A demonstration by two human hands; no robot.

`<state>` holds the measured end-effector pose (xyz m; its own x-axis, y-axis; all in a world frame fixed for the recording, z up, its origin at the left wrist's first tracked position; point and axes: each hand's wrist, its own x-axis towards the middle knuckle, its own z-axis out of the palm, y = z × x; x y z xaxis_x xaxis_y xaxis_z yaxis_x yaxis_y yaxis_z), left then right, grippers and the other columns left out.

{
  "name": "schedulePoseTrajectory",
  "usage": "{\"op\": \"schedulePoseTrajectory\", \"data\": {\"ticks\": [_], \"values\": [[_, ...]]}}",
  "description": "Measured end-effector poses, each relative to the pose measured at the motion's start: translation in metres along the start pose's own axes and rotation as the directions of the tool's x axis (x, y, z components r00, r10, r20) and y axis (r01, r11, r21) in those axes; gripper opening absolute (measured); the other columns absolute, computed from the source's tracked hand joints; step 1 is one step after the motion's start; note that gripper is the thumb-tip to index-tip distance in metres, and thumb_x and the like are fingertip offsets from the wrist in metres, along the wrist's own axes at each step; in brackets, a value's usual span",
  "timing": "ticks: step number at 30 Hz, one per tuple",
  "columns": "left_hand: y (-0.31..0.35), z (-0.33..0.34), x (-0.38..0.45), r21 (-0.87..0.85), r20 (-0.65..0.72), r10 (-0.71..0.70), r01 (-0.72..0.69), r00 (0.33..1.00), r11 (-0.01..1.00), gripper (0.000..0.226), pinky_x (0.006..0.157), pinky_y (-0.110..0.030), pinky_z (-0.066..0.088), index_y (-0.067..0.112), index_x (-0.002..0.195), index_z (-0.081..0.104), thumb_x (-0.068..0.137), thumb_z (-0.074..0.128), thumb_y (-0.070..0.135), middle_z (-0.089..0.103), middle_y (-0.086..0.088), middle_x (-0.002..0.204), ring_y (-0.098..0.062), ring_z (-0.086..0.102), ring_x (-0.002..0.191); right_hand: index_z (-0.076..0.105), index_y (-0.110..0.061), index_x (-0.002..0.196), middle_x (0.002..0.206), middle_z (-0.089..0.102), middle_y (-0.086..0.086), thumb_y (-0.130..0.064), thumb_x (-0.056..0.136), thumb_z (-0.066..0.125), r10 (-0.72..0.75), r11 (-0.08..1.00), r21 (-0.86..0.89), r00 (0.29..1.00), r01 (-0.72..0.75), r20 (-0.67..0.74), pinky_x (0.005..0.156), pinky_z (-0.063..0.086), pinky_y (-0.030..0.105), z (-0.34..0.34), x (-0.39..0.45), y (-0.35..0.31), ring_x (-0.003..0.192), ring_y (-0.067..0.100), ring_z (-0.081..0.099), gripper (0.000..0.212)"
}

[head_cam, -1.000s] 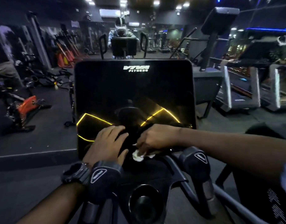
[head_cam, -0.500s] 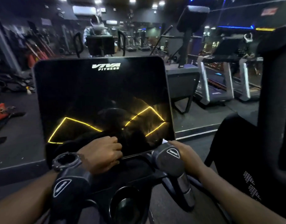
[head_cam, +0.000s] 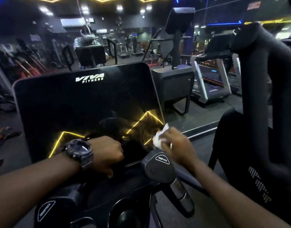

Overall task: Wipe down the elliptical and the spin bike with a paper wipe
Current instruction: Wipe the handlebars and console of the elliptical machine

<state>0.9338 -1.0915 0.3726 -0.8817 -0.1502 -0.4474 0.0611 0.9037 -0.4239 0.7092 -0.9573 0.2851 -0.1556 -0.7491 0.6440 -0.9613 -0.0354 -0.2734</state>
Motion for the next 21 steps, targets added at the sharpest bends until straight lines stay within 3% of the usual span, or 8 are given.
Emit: {"op": "schedulePoseTrajectory", "data": {"ticks": [2,7,11,14,15,17,19,21], "values": [[0.001,-0.013,0.004,0.040,0.035,-0.046,0.044,0.998,0.998,0.043,0.073,-0.032,0.052,0.020,0.100,0.067,0.078,0.069,0.056,0.066,0.002,0.100,-0.021,0.064,0.094,0.068,-0.013,0.093,0.094,0.059,0.002,-0.008,0.083,0.063,0.101,0.995,0.030,0.976,-0.097,-0.191,0.066,0.050,0.031,0.001,0.010,0.008,0.079,0.021,0.060,0.013],[0.004,-0.033,0.014,0.092,0.005,-0.160,0.159,0.987,0.983,0.042,0.072,-0.034,0.053,0.020,0.098,0.067,0.072,0.076,0.053,0.069,0.000,0.096,-0.023,0.067,0.090,0.066,-0.013,0.095,0.090,0.058,0.002,-0.012,0.087,0.059,-0.141,0.989,0.031,0.990,0.141,-0.016,0.066,0.049,0.032,0.012,-0.017,-0.013,0.081,0.016,0.052,0.011],[0.006,-0.035,0.008,-0.006,0.021,-0.334,0.335,0.942,0.942,0.052,0.060,-0.028,0.042,0.023,0.088,0.064,0.065,0.073,0.069,0.062,0.005,0.081,-0.019,0.064,0.079,0.067,-0.008,0.097,0.092,0.058,0.008,-0.002,0.085,0.057,0.163,0.987,0.048,0.934,-0.155,-0.319,0.071,0.046,0.030,-0.002,0.057,0.002,0.083,0.023,0.055,0.018],[0.006,-0.031,-0.004,-0.069,0.034,-0.436,0.437,0.899,0.897,0.057,0.059,-0.028,0.039,0.025,0.078,0.057,0.060,0.071,0.077,0.049,0.008,0.070,-0.018,0.054,0.067,0.066,-0.011,0.102,0.100,0.061,0.008,-0.010,0.088,0.052,-0.132,0.991,0.002,0.991,0.132,-0.012,0.076,0.040,0.026,0.035,0.036,-0.017,0.090,0.016,0.049,0.019],[0.009,-0.031,-0.007,-0.078,0.051,-0.453,0.456,0.890,0.887,0.057,0.060,-0.028,0.039,0.024,0.081,0.059,0.060,0.071,0.076,0.054,0.007,0.074,-0.019,0.056,0.070,0.065,-0.013,0.103,0.101,0.061,0.005,-0.012,0.091,0.052,-0.217,0.976,0.040,0.960,0.213,0.176,0.078,0.039,0.025,0.043,0.021,-0.018,0.089,0.010,0.048,0.018],[0.012,-0.031,-0.009,-0.107,0.086,-0.479,0.486,0.874,0.867,0.059,0.061,-0.028,0.040,0.023,0.090,0.064,0.061,0.073,0.074,0.063,0.003,0.086,-0.019,0.059,0.075,0.064,-0.015,0.098,0.094,0.061,-0.002,-0.017,0.094,0.051,-0.363,0.931,0.068,0.902,0.357,0.235,0.079,0.040,0.029,0.040,0.014,-0.009,0.082,0.007,0.049,0.014],[0.011,-0.032,-0.009,-0.147,0.124,-0.505,0.519,0.854,0.842,0.059,0.062,-0.029,0.044,0.024,0.095,0.065,0.062,0.074,0.072,0.057,0.004,0.083,-0.017,0.054,0.072,0.063,-0.016,0.096,0.093,0.061,0.001,-0.017,0.096,0.051,-0.297,0.954,-0.060,0.955,0.295,-0.022,0.077,0.045,0.030,0.020,0.044,0.000,0.082,0.015,0.053,0.012],[0.009,-0.031,-0.010,-0.185,0.134,-0.532,0.549,0.836,0.815,0.058,0.063,-0.030,0.047,0.024,0.096,0.066,0.062,0.076,0.070,0.052,0.007,0.079,-0.016,0.053,0.071,0.066,-0.013,0.097,0.093,0.060,0.006,-0.012,0.092,0.054,-0.075,0.997,-0.021,0.958,0.072,-0.276,0.075,0.051,0.037,0.000,0.075,-0.010,0.083,0.023,0.057,0.013]]}}
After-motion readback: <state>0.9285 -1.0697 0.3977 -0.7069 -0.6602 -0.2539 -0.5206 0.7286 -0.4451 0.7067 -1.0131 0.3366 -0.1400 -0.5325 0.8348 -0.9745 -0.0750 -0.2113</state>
